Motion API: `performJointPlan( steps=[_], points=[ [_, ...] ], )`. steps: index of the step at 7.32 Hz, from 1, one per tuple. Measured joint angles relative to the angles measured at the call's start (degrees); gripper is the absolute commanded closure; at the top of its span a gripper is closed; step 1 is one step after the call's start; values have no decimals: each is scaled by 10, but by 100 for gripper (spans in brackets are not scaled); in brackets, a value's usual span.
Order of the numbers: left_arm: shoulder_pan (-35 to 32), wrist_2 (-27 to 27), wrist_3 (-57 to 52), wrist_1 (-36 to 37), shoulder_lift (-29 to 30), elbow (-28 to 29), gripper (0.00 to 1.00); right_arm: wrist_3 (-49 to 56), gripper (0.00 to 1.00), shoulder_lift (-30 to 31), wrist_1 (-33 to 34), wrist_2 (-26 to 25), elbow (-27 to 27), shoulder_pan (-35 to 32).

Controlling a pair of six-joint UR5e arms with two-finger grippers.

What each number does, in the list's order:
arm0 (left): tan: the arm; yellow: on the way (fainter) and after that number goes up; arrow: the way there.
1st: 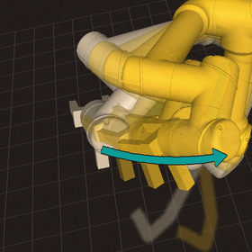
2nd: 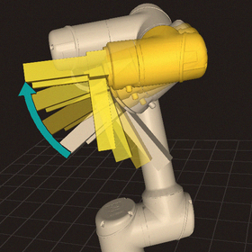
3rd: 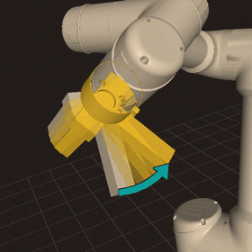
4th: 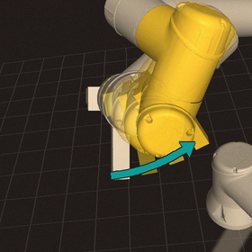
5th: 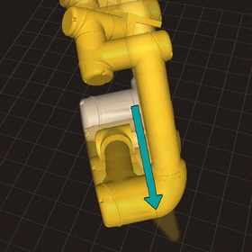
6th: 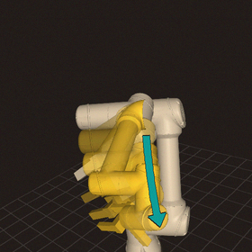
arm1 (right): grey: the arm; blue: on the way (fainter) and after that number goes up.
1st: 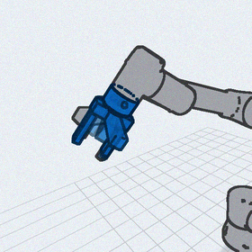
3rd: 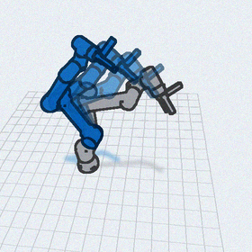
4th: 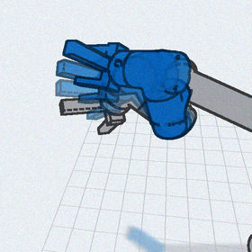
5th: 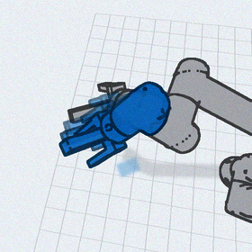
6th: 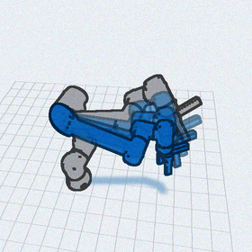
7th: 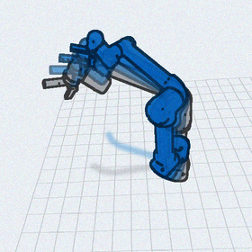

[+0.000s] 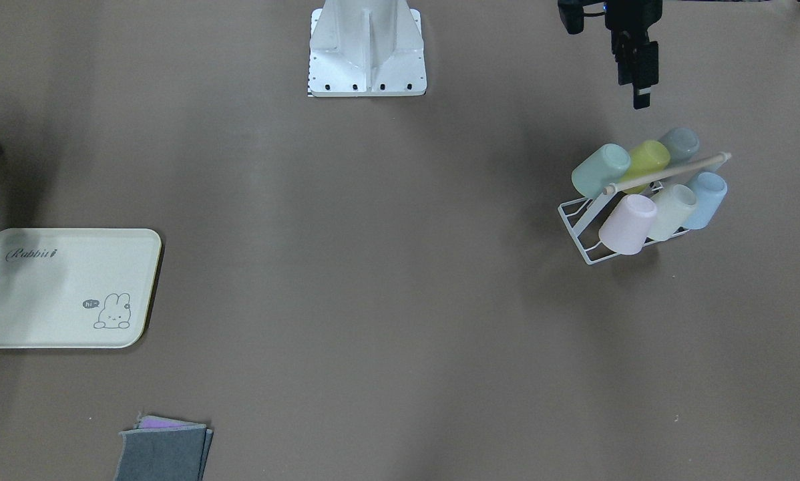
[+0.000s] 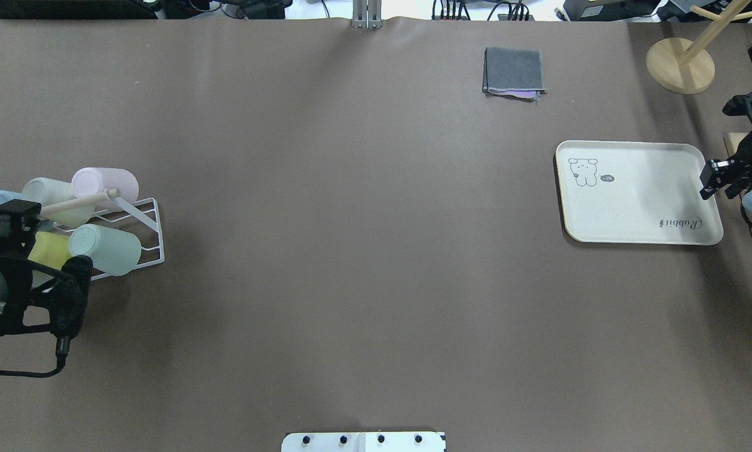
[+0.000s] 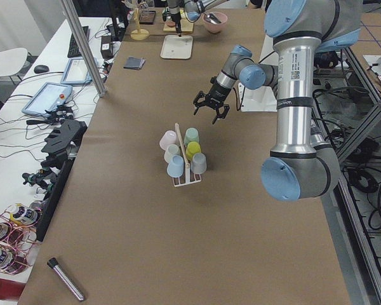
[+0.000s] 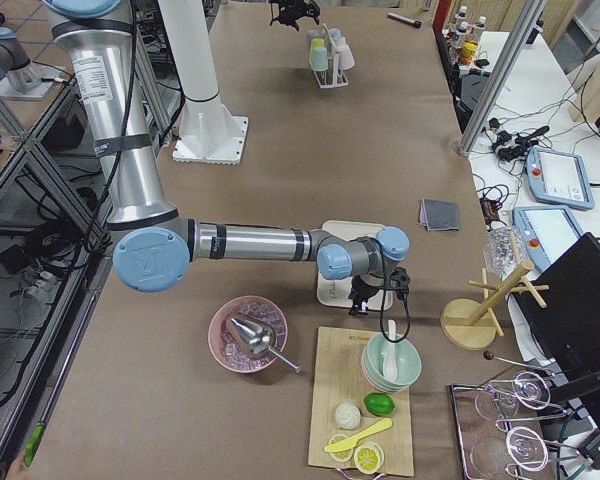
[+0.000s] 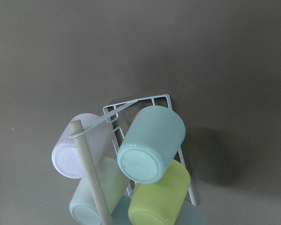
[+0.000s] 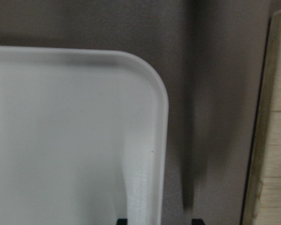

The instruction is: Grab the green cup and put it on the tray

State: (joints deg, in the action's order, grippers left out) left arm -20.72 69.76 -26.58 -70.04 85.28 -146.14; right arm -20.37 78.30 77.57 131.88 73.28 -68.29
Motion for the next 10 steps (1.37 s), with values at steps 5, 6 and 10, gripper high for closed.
performJointPlan(
  steps=[5, 6, 10],
  points=[
    [135, -187, -144, 38, 19, 71, 2, 1, 61, 5, -6, 0, -3, 0],
    [140, -207, -166, 43, 37, 96, 2, 1, 61, 6, -6, 1, -4, 1],
    [141, -252, -156, 48, 49, 161, 2, 2, 73, 6, -7, 1, -8, 2]
  ],
)
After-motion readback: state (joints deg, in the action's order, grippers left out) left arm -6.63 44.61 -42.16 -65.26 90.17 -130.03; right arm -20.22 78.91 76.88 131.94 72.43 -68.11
